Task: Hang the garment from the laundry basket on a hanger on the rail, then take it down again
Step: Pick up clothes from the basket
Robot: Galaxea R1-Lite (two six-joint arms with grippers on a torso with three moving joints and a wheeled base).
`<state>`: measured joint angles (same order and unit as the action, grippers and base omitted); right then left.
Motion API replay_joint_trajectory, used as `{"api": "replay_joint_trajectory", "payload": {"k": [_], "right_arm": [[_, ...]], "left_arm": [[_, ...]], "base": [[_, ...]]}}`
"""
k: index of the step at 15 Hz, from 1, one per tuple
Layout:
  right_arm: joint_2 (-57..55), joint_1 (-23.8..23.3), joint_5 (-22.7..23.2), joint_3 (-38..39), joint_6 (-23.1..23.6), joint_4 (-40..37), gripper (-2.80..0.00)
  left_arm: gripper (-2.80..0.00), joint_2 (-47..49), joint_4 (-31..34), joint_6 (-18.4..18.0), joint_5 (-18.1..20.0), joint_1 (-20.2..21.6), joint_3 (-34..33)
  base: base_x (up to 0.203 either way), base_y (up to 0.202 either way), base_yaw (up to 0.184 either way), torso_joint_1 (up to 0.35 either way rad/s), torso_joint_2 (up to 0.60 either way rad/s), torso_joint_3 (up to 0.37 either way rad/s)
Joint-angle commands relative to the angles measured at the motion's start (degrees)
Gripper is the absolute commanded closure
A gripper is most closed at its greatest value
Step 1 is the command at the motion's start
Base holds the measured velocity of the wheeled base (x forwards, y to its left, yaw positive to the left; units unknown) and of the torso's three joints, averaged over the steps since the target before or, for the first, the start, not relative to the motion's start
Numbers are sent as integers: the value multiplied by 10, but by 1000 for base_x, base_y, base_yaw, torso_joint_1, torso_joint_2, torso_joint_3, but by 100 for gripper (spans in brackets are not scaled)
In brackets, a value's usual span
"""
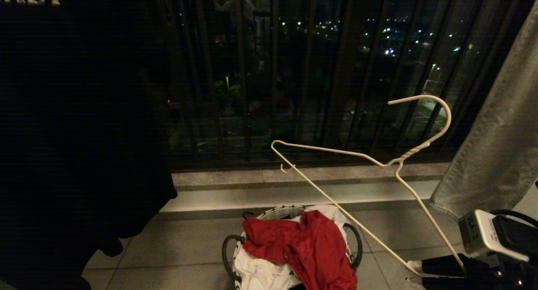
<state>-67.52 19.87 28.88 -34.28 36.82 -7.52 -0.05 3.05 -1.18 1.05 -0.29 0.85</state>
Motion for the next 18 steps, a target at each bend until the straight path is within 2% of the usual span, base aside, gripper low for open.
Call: {"api": "replay_joint_trajectory", "payload": {"k": [1, 4, 11, 15, 18], "right_arm": [[1, 0, 2, -1, -1, 0, 0], [6, -15, 6, 7, -1, -2, 0], [-25, -16, 3, 3, -12, 0, 0], [-29, -24, -1, 4, -17, 43, 0], [-25, -25, -1, 4, -17, 46, 0]], "left_arm": [[0, 0, 0, 0, 0, 0, 0], [0, 0, 0, 0, 0, 0, 0], [0, 0, 0, 0, 0, 0, 0], [0, 0, 0, 0, 0, -1, 0], [0, 0, 0, 0, 1, 0, 0]], "base": [[0, 0, 0, 0, 0, 0], [0, 0, 0, 0, 0, 0], [0, 0, 0, 0, 0, 0], [0, 0, 0, 0, 0, 0], [0, 0, 0, 0, 0, 0]]}}
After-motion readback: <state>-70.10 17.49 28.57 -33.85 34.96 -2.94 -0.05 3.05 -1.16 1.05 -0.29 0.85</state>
